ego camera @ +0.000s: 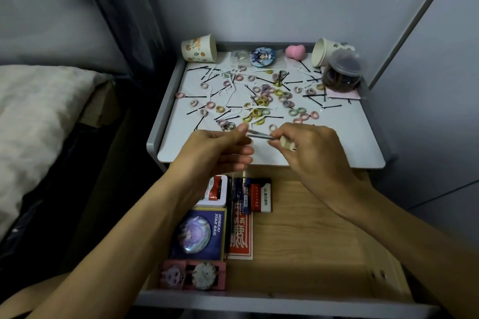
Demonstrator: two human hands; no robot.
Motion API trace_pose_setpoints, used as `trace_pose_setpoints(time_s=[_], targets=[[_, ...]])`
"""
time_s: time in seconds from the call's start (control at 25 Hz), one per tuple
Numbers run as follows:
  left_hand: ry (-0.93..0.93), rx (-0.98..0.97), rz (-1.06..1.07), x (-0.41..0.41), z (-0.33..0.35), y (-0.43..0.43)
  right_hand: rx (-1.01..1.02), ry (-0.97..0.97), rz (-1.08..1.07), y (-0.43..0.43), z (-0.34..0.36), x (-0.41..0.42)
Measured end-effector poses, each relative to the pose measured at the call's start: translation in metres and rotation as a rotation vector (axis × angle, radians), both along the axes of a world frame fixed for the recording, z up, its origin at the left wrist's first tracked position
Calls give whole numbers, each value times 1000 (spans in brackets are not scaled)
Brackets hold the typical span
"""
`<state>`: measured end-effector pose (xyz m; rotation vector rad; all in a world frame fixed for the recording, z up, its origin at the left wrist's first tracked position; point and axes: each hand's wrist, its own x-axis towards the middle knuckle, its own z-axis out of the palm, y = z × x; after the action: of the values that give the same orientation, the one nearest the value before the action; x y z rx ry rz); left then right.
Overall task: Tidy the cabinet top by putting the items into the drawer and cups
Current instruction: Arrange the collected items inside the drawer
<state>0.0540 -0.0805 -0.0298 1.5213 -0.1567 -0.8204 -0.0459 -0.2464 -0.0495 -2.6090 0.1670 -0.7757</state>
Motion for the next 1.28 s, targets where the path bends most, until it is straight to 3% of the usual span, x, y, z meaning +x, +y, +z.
trace_pose_setpoints(time_s=[0.12,0.24,0.32,0.48,0.56,0.92,1.28], targets=[[91,-61,44,0,-2,-3,-212,-42,105,2,-4,-1],[75,-53,47,2,-2,0,-229,-73,167,1,-2,-1],[15,-42,38,3,0,1,43,-3,132,4,3,0],[-124,2,-7,3,1,1,863,336,74,4,11,3],[-140,30,-44,1,1,1,1028,431,66,0,13,1],[-207,55,-133,0,3,5,936,442,160,-1,17,-2],[-277,95,-148,1,-2,7,983,509,162,-1,9,-10]])
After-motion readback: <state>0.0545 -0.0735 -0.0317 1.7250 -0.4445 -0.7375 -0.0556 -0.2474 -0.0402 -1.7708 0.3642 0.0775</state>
